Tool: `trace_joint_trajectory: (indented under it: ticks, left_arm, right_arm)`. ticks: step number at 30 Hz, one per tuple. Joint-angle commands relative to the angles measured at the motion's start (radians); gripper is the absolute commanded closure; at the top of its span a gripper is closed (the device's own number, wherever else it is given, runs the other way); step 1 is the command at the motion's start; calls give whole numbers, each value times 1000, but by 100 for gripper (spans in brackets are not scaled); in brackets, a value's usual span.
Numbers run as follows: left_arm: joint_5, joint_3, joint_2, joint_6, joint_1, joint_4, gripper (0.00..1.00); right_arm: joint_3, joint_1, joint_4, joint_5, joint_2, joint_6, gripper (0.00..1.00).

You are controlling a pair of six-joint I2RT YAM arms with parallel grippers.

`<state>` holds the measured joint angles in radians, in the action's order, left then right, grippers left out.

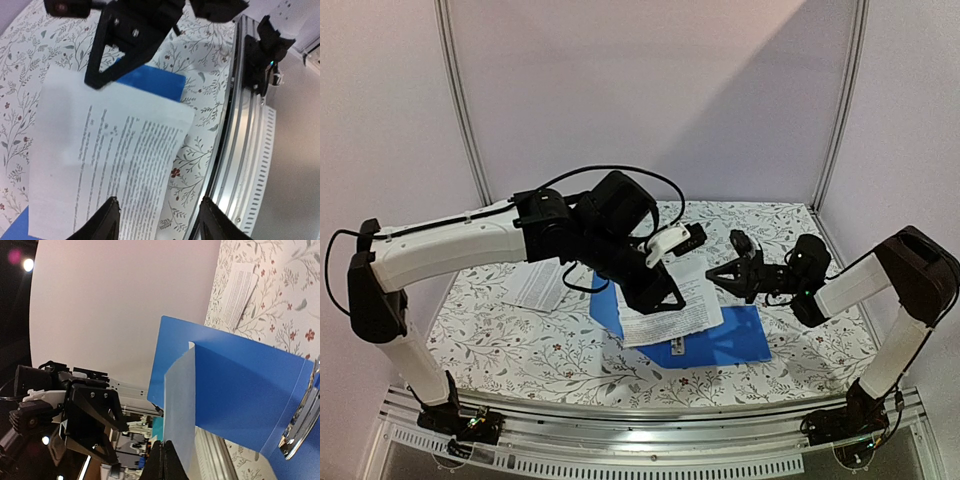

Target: Put the files into the folder

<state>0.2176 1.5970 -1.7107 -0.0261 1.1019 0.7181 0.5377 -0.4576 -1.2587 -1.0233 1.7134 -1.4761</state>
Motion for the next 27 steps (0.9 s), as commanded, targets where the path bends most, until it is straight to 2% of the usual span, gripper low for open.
trace_joint_trajectory:
  ticks: [1, 6, 10, 13, 15, 20, 27]
  left_arm:
    - [-139, -75, 65, 18, 1, -6, 42]
    - [-255, -43, 73, 20, -61, -29, 36]
    - [-360, 102, 30, -9, -157, -55, 34]
    - [-405, 191, 1, -52, -246, -92, 34]
    - [-397, 182, 8, -68, -307, -151, 33]
    - [-436, 20, 39, -115, -437, -299, 33]
    - [-520, -211, 141, -120, -492, -467, 33]
  right_arm:
    - [54, 8, 386, 31, -105, 354, 100]
    - [116, 23, 937, 120, -180, 630, 100]
    - [118, 45, 1200, 224, -204, 804, 100]
    - [98, 69, 1283, 268, -211, 855, 100]
    - [94, 83, 1335, 298, -218, 895, 100]
    - [130, 92, 1510, 458, -227, 1019, 100]
    - [124, 117, 1567, 581, -249, 1065, 100]
